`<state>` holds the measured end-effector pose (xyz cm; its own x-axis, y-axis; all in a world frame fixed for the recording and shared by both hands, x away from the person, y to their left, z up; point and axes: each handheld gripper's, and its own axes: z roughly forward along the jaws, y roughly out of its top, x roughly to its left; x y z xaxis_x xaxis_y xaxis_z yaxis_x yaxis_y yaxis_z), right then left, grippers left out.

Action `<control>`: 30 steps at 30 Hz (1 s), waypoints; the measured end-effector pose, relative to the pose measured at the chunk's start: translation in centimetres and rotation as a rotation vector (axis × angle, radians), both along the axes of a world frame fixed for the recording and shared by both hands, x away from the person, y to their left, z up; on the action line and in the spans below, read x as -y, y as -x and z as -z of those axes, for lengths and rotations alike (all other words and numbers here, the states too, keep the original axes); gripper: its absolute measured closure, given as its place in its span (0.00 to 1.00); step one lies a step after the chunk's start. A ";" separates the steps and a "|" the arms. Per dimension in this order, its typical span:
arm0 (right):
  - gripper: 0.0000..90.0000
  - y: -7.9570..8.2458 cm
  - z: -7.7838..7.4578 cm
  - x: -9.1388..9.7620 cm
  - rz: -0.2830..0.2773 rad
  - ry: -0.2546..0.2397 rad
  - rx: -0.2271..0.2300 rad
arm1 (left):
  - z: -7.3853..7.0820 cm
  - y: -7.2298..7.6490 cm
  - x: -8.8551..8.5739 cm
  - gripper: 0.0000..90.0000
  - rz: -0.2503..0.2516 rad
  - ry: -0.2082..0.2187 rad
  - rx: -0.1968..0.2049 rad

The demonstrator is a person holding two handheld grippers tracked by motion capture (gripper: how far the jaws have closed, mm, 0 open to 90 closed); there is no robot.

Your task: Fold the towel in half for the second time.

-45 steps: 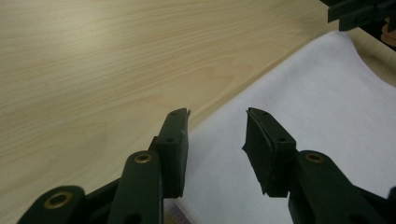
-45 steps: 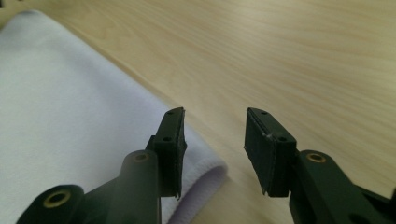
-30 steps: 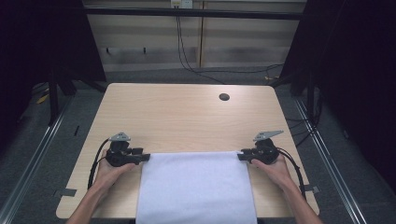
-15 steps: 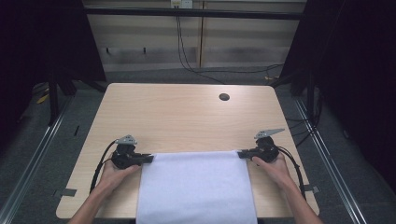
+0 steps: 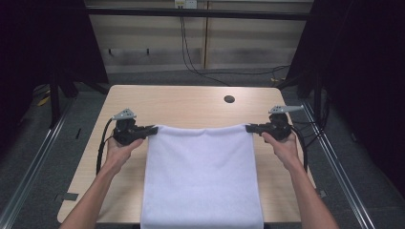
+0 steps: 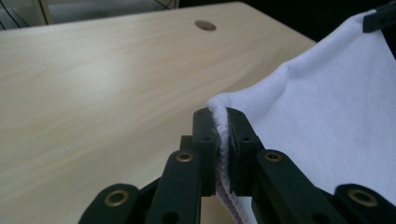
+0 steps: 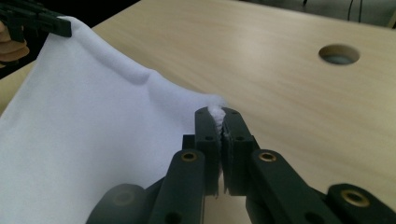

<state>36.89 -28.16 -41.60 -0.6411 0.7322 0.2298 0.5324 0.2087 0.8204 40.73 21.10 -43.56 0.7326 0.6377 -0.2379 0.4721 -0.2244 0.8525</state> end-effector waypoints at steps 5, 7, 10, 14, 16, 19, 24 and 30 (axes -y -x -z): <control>0.97 -1.7 -1.9 0.4 0.035 0.021 0.028 | -1.5 -2.0 -0.6 0.93 -0.042 0.039 0.013; 0.97 -2.3 -2.2 0.5 0.055 0.027 0.032 | -2.3 -2.6 -0.9 0.93 -0.058 0.070 0.018; 0.97 -2.7 -2.7 0.5 0.063 0.022 0.045 | -3.1 -2.5 -0.8 0.93 -0.047 0.073 0.044; 0.97 -2.5 -2.8 0.7 0.057 -0.002 0.055 | -3.5 -1.5 -0.9 0.93 -0.024 0.067 0.063; 0.97 -1.9 -2.8 0.8 0.042 -0.001 0.063 | -3.7 -0.7 -1.3 0.93 -0.012 0.069 0.071; 0.97 -0.2 -3.2 1.1 0.015 -0.019 0.086 | -4.1 1.1 -1.7 0.93 0.020 0.088 0.094; 0.97 3.1 -4.2 1.5 -0.039 -0.057 0.116 | -5.0 4.4 -2.2 0.93 0.062 0.120 0.108; 0.97 7.1 -2.9 1.8 -0.102 -0.088 0.081 | -3.2 8.1 -2.7 0.93 0.078 0.077 0.049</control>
<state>29.81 -29.94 -38.66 -0.7301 0.6419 0.2343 0.4433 0.1840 0.8773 32.66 23.85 -40.40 0.7914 0.5593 -0.2467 0.4129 -0.1916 0.8904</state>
